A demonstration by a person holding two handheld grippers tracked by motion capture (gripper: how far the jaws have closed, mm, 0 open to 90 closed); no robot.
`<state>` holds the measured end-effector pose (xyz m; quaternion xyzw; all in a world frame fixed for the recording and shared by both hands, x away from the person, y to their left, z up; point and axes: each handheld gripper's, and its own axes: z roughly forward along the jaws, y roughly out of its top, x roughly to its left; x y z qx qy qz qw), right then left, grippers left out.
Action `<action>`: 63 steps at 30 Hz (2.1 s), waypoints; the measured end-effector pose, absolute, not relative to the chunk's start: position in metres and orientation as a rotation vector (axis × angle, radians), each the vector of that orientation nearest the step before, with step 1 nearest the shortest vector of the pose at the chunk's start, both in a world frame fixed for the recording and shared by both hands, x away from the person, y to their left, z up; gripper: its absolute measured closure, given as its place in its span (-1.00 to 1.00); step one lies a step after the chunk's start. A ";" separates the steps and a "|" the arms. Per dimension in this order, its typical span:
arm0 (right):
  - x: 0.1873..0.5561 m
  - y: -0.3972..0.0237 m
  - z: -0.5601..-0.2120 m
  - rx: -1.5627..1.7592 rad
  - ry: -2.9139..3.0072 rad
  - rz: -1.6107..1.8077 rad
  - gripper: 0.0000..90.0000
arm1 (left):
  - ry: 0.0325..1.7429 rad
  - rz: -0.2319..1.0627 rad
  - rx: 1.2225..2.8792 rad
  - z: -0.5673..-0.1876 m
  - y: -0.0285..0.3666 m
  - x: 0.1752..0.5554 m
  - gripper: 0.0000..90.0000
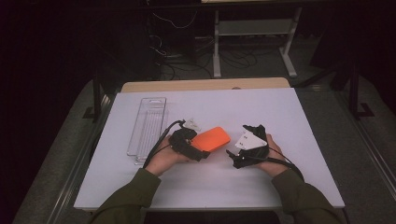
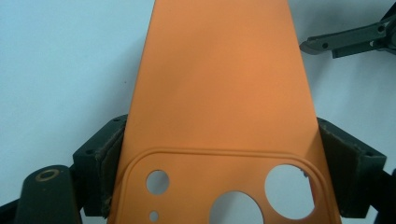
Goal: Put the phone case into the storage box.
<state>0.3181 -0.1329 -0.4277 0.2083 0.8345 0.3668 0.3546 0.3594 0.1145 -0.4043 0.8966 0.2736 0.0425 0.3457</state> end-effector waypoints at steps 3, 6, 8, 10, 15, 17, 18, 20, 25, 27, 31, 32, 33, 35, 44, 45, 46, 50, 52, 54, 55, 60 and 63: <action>0.316 -0.131 -0.428 0.530 2.147 0.935 -1.00 | 0.709 0.106 2.334 -0.404 0.115 0.359 -0.67; 0.315 -0.130 -0.428 0.495 2.133 0.918 -1.00 | 0.709 0.105 2.336 -0.404 0.115 0.359 -0.67; 0.315 -0.130 -0.427 0.458 2.124 0.890 -1.00 | 0.708 0.106 2.337 -0.404 0.115 0.360 -0.67; 0.313 -0.129 -0.427 0.443 2.117 0.878 -1.00 | 0.689 0.110 2.355 -0.403 0.116 0.360 -0.67; 0.311 -0.127 -0.428 0.407 2.097 0.852 -1.00 | 0.692 0.111 2.348 -0.404 0.115 0.360 -0.66; 0.310 -0.125 -0.428 0.370 2.080 0.831 -1.00 | 0.701 0.107 2.336 -0.404 0.114 0.359 -0.66; 0.310 -0.125 -0.428 0.370 2.080 0.831 -1.00 | 0.701 0.107 2.336 -0.404 0.114 0.359 -0.66; 0.309 -0.123 -0.428 0.342 2.070 0.816 -1.00 | 0.708 0.103 2.328 -0.404 0.114 0.359 -0.66; 0.307 -0.122 -0.428 0.328 2.047 0.805 -1.00 | 0.705 0.105 2.330 -0.404 0.114 0.359 -0.66; 0.306 -0.121 -0.428 0.314 2.039 0.797 -1.00 | 0.710 0.101 2.326 -0.404 0.113 0.359 -0.66; 0.304 -0.119 -0.428 0.286 2.026 0.778 -1.00 | 0.707 0.102 2.328 -0.404 0.114 0.359 -0.66; 0.304 -0.118 -0.428 0.274 2.025 0.770 -1.00 | 0.703 0.105 2.330 -0.404 0.114 0.359 -0.66; 0.303 -0.118 -0.429 0.269 2.020 0.766 -1.00 | 0.701 0.105 2.333 -0.404 0.114 0.359 -0.66; 0.302 -0.116 -0.428 0.227 2.009 0.732 -1.00 | 0.711 0.105 2.322 -0.404 0.113 0.358 -0.66; 0.299 -0.112 -0.430 0.147 1.973 0.681 -1.00 | 0.709 0.109 2.320 -0.404 0.113 0.358 -0.66; 0.299 -0.112 -0.430 0.135 1.957 0.678 -1.00 | 0.720 0.100 2.314 -0.404 0.113 0.357 -0.66; 0.299 -0.112 -0.430 0.125 1.952 0.675 -1.00 | 0.718 0.105 2.315 -0.404 0.113 0.357 -0.66; 0.297 -0.110 -0.431 0.098 1.949 0.647 -1.00 | 0.719 0.103 2.312 -0.404 0.113 0.357 -0.66; 0.297 -0.110 -0.431 0.089 1.950 0.636 -1.00 | 0.717 0.105 2.319 -0.404 0.113 0.357 -0.66; 0.296 -0.109 -0.432 0.080 1.945 0.631 -1.00 | 0.708 0.104 2.332 -0.403 0.113 0.357 -0.66; 0.296 -0.109 -0.432 0.074 1.945 0.628 -1.00 | 0.696 0.106 2.346 -0.403 0.114 0.358 -0.66; 0.296 -0.107 -0.434 0.008 1.920 0.600 -1.00 | 0.682 0.112 2.357 -0.402 0.114 0.359 -0.66; 0.294 -0.105 -0.434 -0.014 1.901 0.581 -1.00 | 0.682 0.110 2.357 -0.402 0.114 0.358 -0.66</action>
